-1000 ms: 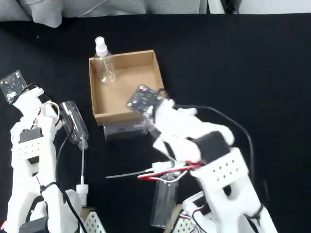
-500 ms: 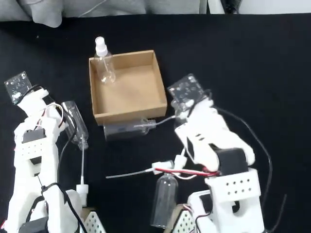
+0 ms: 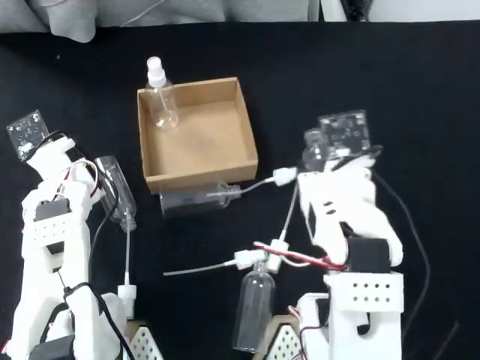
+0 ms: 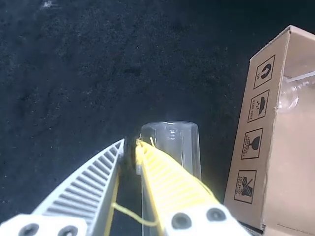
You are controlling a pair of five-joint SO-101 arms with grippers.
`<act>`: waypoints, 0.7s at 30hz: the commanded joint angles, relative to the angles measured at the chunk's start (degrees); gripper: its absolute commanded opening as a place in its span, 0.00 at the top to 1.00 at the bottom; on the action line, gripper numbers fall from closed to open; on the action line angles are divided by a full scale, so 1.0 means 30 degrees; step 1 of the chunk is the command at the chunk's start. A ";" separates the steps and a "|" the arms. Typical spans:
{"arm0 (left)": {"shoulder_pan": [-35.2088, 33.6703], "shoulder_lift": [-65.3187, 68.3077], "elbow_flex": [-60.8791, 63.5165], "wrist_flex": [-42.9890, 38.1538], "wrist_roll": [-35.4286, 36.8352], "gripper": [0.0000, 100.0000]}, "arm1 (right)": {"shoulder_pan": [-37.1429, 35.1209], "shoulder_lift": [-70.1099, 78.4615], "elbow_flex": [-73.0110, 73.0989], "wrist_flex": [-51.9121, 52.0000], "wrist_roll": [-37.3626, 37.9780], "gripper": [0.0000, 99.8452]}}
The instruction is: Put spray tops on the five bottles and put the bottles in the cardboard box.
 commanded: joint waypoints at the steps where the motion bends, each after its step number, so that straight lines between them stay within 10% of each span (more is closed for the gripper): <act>1: 0.0278 -0.1905 -0.0982 0.0821 0.0000 0.97 | 0.1524 -0.0513 0.0308 -0.1817 -0.1289 0.90; 21: 0.6755 -0.6623 -0.1040 0.5216 -0.3487 0.97 | 0.4454 -0.0513 0.1568 -0.4278 -0.5275 0.90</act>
